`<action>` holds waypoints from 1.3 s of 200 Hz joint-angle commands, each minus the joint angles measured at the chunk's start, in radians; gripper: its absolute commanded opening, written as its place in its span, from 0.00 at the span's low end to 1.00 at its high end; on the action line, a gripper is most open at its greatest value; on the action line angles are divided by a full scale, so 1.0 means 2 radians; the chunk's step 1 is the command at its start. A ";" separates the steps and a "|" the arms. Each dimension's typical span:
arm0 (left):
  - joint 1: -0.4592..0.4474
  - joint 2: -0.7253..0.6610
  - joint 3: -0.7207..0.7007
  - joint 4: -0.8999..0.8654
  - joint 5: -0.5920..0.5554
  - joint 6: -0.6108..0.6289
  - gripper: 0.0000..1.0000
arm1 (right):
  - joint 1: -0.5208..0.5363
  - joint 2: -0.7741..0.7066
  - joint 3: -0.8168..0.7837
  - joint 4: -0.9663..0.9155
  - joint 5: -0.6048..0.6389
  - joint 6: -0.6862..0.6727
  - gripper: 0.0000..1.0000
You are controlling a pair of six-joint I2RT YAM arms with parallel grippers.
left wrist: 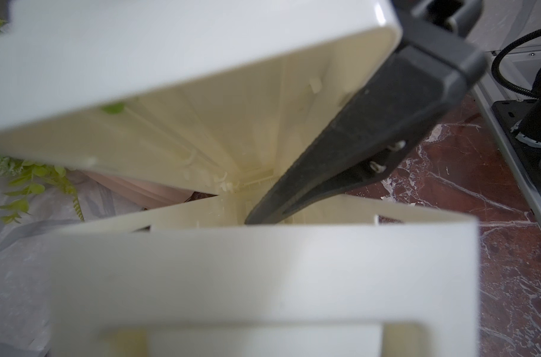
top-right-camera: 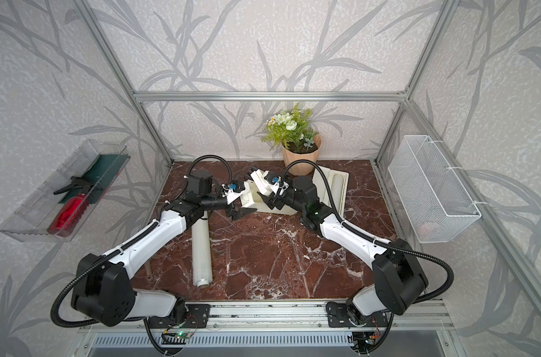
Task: Put plastic wrap rolls into dispensers
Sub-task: Open the lid of the plastic wrap cutting box.
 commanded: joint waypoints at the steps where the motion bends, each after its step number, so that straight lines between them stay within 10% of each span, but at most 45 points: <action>1: -0.003 0.014 0.002 -0.020 -0.003 0.001 0.00 | 0.010 -0.007 -0.022 0.015 0.025 0.001 0.75; 56: 0.018 -0.003 -0.016 0.026 -0.015 -0.052 0.00 | 0.035 0.012 -0.031 0.094 0.079 -0.036 0.40; 164: 0.068 -0.088 -0.078 -0.002 -0.096 -0.089 0.00 | 0.047 0.165 0.116 0.230 0.108 -0.218 0.21; 260: 0.098 -0.090 -0.117 0.013 -0.072 -0.080 0.00 | 0.049 0.210 0.163 0.289 0.213 -0.225 0.01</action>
